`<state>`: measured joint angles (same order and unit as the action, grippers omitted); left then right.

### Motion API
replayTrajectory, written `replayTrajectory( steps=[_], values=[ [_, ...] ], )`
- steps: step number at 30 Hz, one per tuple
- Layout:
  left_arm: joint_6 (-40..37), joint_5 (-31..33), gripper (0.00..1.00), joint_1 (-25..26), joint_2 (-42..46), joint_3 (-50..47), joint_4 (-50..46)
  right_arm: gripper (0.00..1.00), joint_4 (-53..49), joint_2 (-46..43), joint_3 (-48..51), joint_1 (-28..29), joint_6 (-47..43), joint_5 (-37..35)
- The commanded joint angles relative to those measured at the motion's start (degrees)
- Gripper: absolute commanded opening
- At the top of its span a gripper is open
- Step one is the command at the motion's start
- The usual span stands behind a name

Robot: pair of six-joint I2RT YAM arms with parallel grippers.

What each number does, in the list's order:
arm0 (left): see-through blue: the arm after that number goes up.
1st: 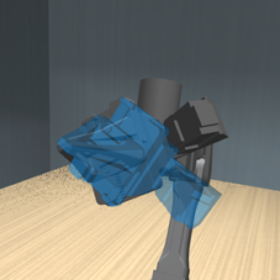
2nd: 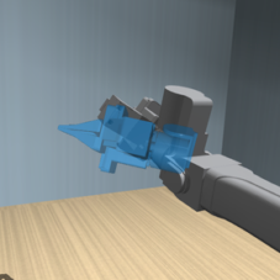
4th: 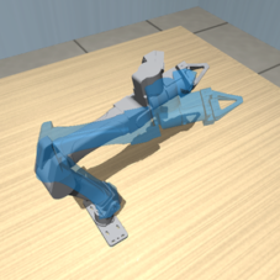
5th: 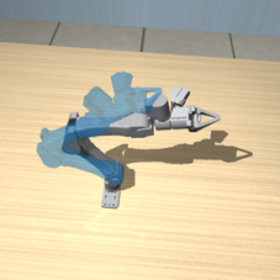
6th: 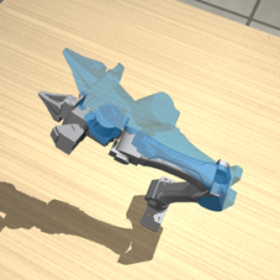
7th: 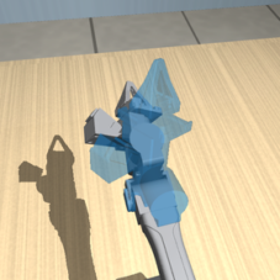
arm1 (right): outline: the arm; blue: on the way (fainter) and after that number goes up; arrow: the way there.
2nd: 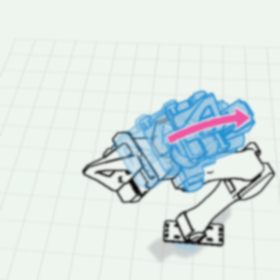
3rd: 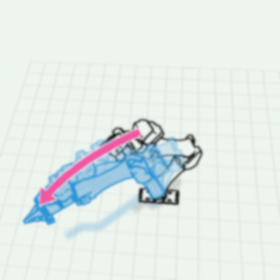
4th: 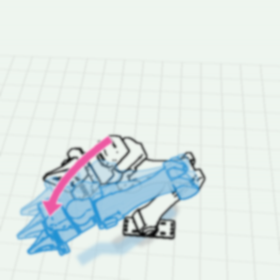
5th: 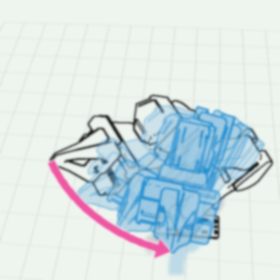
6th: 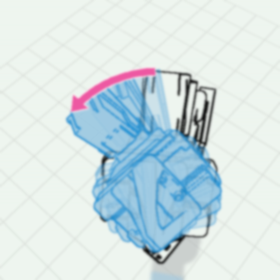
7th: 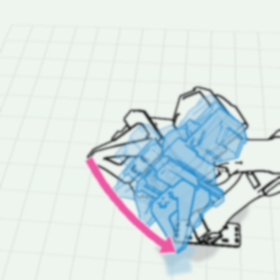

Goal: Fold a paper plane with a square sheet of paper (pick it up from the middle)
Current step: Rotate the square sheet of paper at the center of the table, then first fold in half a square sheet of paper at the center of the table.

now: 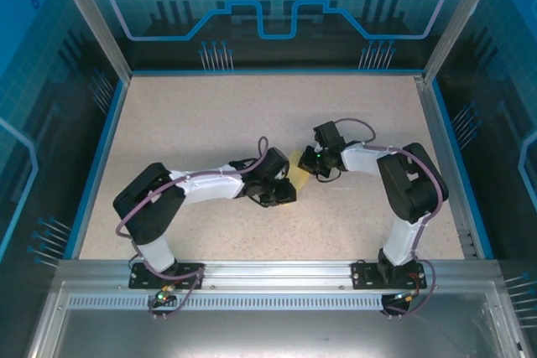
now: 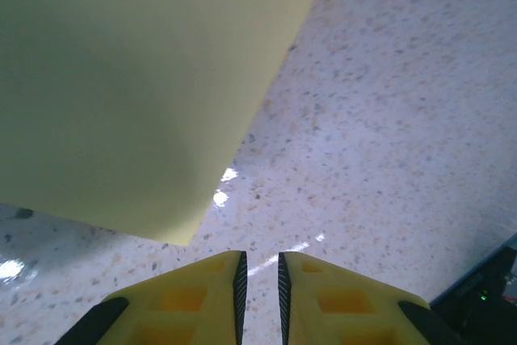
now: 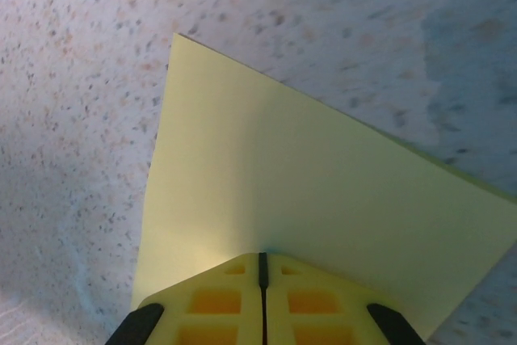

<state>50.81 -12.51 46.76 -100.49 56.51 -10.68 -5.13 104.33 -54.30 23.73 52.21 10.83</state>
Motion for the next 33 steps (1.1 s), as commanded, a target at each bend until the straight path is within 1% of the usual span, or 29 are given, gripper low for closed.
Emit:
replayTrajectory(
  steps=[1,5,8,11,14,17,20,21,24,25,27,30,33],
  values=[
    [2.4,-0.4,0.22,0.1,-2.5,0.8,1.6,0.05,-3.8,-0.8,2.7,-1.8,1.9,-3.4],
    [2.4,0.9,0.22,0.1,-1.9,0.4,1.1,0.06,-4.6,-4.7,8.6,-2.4,4.8,-6.7],
    [2.7,2.3,0.22,0.1,-0.4,-0.2,1.1,0.07,-4.3,-9.6,12.6,-1.8,10.2,-9.6],
    [4.3,2.7,0.22,0.2,0.9,-1.8,2.8,0.09,-3.3,-13.0,14.5,1.5,16.3,-12.7],
    [5.8,1.6,0.22,0.1,1.2,-3.2,5.1,0.09,-3.3,-13.3,12.8,5.1,19.4,-13.7],
    [6.7,0.4,0.21,0.1,0.9,-3.9,6.8,0.09,-2.1,-14.2,12.1,5.3,18.9,-13.4],
    [6.3,0.5,0.18,0.1,0.6,-3.8,6.4,0.08,-1.5,-17.7,13.1,4.7,14.9,-12.7],
    [6.0,0.6,0.17,0.1,0.5,-3.8,6.4,0.09,-0.8,-19.1,14.0,4.6,13.2,-11.9],
    [5.0,0.7,0.15,0.1,-0.6,-2.5,5.9,0.09,1.2,-20.4,16.1,3.5,8.1,-4.6],
    [4.7,0.8,0.14,0.1,-1.4,-1.9,5.5,0.08,2.4,-20.1,16.8,2.9,6.7,-0.6],
    [4.3,0.9,0.12,0.0,-2.7,-0.9,5.5,0.06,4.1,-19.5,18.2,1.9,5.8,5.0],
    [4.7,0.5,0.09,0.1,-4.2,-0.1,5.6,0.05,5.6,-19.2,19.5,1.4,4.2,9.6],
    [4.5,0.1,0.07,0.0,-4.8,0.3,5.4,0.04,6.1,-18.4,19.4,1.3,3.4,11.5]
  ],
)
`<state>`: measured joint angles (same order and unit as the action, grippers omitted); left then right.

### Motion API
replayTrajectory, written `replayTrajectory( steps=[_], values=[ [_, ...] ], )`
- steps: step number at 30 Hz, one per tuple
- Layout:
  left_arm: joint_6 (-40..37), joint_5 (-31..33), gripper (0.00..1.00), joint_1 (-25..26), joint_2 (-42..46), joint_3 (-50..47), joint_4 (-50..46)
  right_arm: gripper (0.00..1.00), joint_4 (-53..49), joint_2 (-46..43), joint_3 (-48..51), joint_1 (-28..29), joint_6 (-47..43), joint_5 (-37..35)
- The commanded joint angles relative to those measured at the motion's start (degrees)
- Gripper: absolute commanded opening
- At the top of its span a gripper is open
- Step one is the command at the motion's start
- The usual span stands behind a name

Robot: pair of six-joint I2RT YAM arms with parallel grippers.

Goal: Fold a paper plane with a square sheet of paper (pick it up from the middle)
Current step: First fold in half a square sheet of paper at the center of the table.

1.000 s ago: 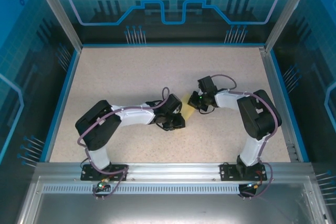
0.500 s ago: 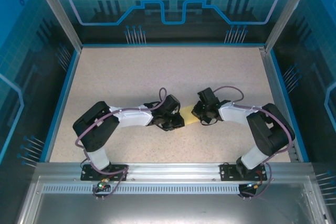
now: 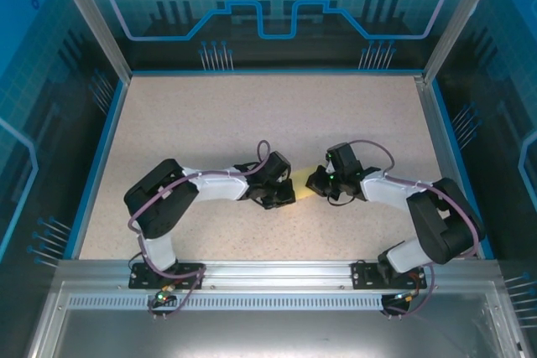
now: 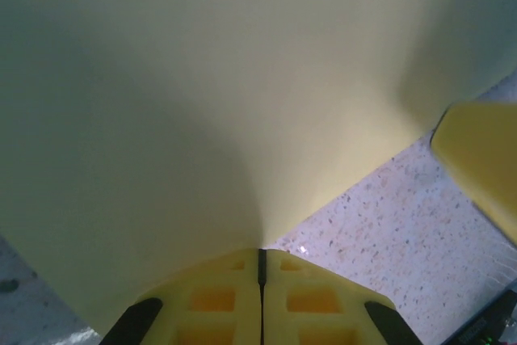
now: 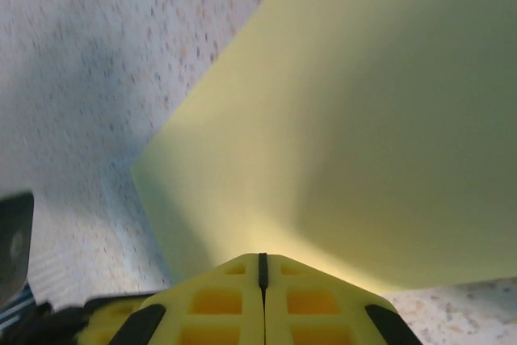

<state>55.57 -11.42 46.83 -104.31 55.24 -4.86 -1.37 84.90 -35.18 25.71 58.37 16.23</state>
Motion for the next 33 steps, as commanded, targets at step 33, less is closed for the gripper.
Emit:
replayTrajectory(
  steps=[33],
  values=[
    [-3.6,-0.5,0.02,-0.8,-4.1,3.5,-1.3,0.02,7.4,11.2,2.4,-2.7,-5.6,10.3]
  ],
)
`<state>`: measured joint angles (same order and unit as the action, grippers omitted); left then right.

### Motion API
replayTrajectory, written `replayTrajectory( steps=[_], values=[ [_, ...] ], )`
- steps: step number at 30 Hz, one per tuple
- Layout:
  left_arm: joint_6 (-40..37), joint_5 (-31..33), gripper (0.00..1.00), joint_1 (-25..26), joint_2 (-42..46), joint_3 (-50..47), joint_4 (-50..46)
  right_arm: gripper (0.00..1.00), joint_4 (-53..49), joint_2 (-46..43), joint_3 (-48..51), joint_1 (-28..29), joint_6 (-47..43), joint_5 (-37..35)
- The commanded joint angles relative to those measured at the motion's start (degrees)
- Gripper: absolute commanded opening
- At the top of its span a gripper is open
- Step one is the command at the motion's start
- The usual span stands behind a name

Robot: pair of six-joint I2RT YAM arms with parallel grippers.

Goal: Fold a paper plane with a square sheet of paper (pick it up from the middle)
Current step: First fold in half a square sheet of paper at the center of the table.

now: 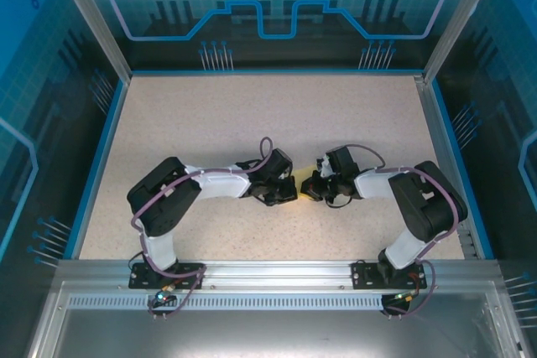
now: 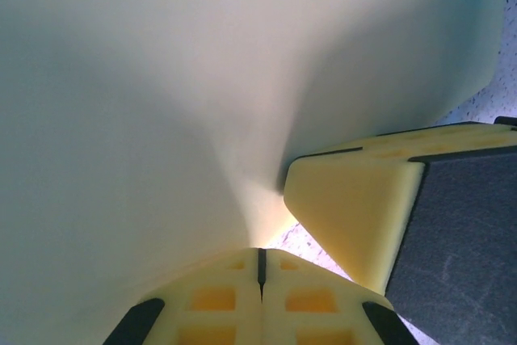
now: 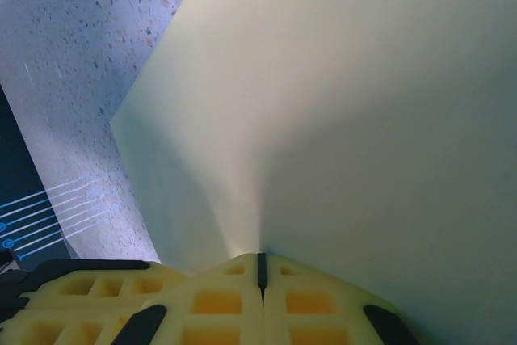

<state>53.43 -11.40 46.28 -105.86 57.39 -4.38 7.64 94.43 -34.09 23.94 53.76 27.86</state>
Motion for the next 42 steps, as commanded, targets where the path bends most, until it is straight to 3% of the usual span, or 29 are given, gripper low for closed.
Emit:
replayTrajectory(
  steps=[1,13,23,37,42],
  values=[
    [-1.1,-0.8,0.02,-0.3,-2.8,1.1,-1.8,0.02,-1.6,1.7,1.3,-1.1,-1.0,-1.3],
    [0.0,-1.2,0.0,-1.6,-2.3,-4.6,-1.5,0.02,-1.6,-4.5,0.7,-1.9,-4.7,3.8],
    [-1.0,-1.2,0.0,-2.3,-1.8,-4.9,-2.6,0.02,-2.9,0.4,-0.4,-4.1,-7.5,3.8],
    [-1.5,-0.9,0.0,-2.9,-1.5,-5.8,-4.2,0.02,-0.1,6.6,4.8,-18.9,-13.7,6.1],
    [-2.1,0.1,0.0,-3.1,-1.3,-5.9,-5.8,0.02,1.5,6.9,5.2,-19.8,-11.9,6.4]
  ],
)
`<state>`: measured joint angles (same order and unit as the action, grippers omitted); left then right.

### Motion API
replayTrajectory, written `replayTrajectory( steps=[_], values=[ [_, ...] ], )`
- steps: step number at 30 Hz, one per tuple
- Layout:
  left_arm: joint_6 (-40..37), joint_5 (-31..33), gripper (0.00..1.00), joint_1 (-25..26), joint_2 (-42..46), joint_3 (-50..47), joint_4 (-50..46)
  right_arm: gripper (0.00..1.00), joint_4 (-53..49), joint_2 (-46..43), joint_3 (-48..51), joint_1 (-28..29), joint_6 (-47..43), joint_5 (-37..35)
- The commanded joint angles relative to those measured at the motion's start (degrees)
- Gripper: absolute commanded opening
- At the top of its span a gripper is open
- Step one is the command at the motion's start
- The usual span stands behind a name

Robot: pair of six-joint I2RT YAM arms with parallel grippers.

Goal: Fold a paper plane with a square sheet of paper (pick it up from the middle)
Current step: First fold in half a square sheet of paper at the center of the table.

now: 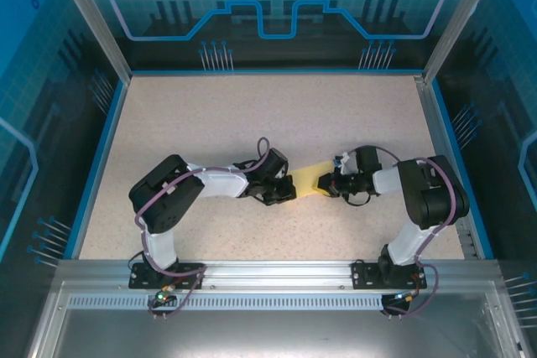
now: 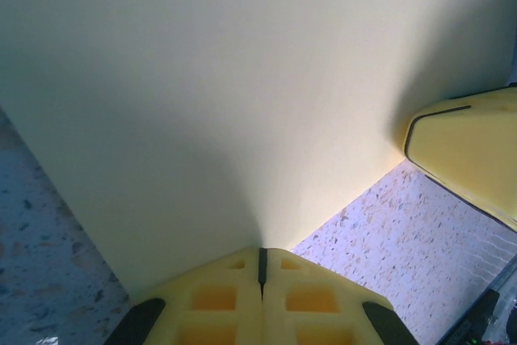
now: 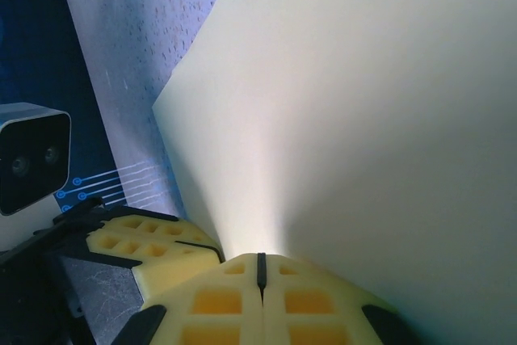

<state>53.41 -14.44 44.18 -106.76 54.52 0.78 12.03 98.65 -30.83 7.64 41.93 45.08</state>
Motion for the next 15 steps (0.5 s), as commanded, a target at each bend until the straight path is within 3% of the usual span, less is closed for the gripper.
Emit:
replayTrajectory(
  steps=[1,15],
  values=[
    [-2.2,3.3,0.0,-1.2,-0.5,-3.0,-11.2,0.02,-2.9,2.8,1.8,-3.5,-0.1,-11.2],
    [-4.2,4.2,0.0,-2.8,4.8,-7.3,-16.6,0.02,-7.3,1.6,-1.6,-0.9,-0.9,-13.3]
  ],
)
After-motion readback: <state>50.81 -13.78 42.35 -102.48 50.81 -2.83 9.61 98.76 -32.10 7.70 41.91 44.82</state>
